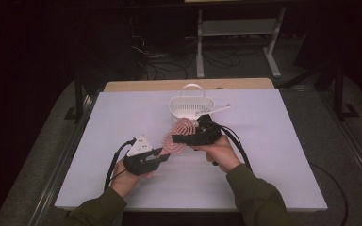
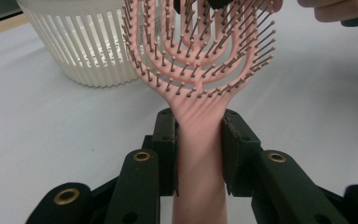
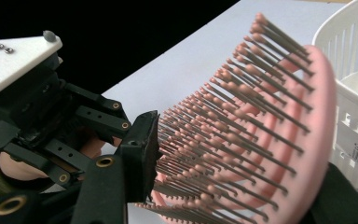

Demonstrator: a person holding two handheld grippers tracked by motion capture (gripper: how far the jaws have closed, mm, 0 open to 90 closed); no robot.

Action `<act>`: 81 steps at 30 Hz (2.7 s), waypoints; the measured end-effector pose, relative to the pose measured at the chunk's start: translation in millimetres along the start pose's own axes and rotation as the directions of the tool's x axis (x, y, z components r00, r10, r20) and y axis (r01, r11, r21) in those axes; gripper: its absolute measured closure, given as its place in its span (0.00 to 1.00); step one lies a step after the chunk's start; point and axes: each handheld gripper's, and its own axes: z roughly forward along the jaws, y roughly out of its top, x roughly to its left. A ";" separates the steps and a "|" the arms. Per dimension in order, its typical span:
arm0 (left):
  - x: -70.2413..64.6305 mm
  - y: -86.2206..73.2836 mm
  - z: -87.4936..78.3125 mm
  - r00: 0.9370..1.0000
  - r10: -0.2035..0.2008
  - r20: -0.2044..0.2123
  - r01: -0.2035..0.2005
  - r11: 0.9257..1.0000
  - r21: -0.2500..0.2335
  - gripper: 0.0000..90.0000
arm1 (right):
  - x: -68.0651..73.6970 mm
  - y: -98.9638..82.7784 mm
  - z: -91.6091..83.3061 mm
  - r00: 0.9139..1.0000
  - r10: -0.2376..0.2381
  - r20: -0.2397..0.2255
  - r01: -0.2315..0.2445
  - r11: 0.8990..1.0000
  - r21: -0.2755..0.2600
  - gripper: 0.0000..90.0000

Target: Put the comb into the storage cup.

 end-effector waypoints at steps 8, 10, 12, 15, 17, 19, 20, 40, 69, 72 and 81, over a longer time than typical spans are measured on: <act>-0.1 -0.3 1.0 1.000 0.003 0.006 -0.003 1.000 0.009 0.78 | -0.9 0.0 -0.4 1.000 0.020 -0.009 -0.020 1.000 0.001 0.58; -0.3 -0.3 1.0 1.000 0.005 0.006 -0.005 1.000 0.009 0.78 | -0.9 0.1 -0.8 1.000 0.025 -0.014 -0.025 1.000 -0.001 0.59; -0.5 -0.3 1.0 1.000 0.006 0.007 -0.006 1.000 0.008 0.78 | -1.0 0.5 -1.3 0.999 0.030 -0.021 -0.030 1.000 -0.007 0.60; -0.5 -0.5 1.3 1.000 0.009 0.010 -0.009 1.000 0.011 0.78 | -0.9 0.8 -2.1 0.999 0.037 -0.032 -0.037 0.999 -0.010 0.62; -0.5 -0.4 1.4 1.000 0.010 0.012 -0.010 1.000 0.010 0.78 | -1.3 1.0 -2.6 0.998 0.047 -0.043 -0.047 0.999 -0.014 0.64; -0.4 -0.4 1.3 1.000 0.011 0.014 -0.011 1.000 0.009 0.78 | -1.9 1.1 -3.0 0.998 0.049 -0.050 -0.050 0.999 -0.016 0.65; -0.5 -0.4 1.4 1.000 0.011 0.016 -0.011 1.000 0.009 0.78 | -1.9 1.2 -3.3 0.997 0.055 -0.055 -0.056 0.998 -0.015 0.65; -0.5 -0.5 1.2 0.999 0.021 0.026 -0.021 1.000 0.008 0.78 | 0.8 1.6 -5.2 0.993 0.055 -0.106 -0.060 0.997 -0.044 0.70; 7.1 -3.6 -5.4 0.996 0.000 0.086 -0.001 1.000 0.017 0.50 | -6.0 1.2 -14.0 0.995 0.066 -0.073 -0.073 0.993 -0.094 0.70; 10.3 -6.1 -7.9 0.995 -0.012 0.098 0.011 1.000 0.019 0.47 | -6.8 1.6 -15.6 0.995 0.066 -0.070 -0.073 0.992 -0.100 0.70; 17.1 -14.1 -13.5 0.992 -0.028 0.125 0.026 0.999 0.019 0.35 | -8.0 2.4 -18.8 0.996 0.069 -0.061 -0.075 0.991 -0.108 0.70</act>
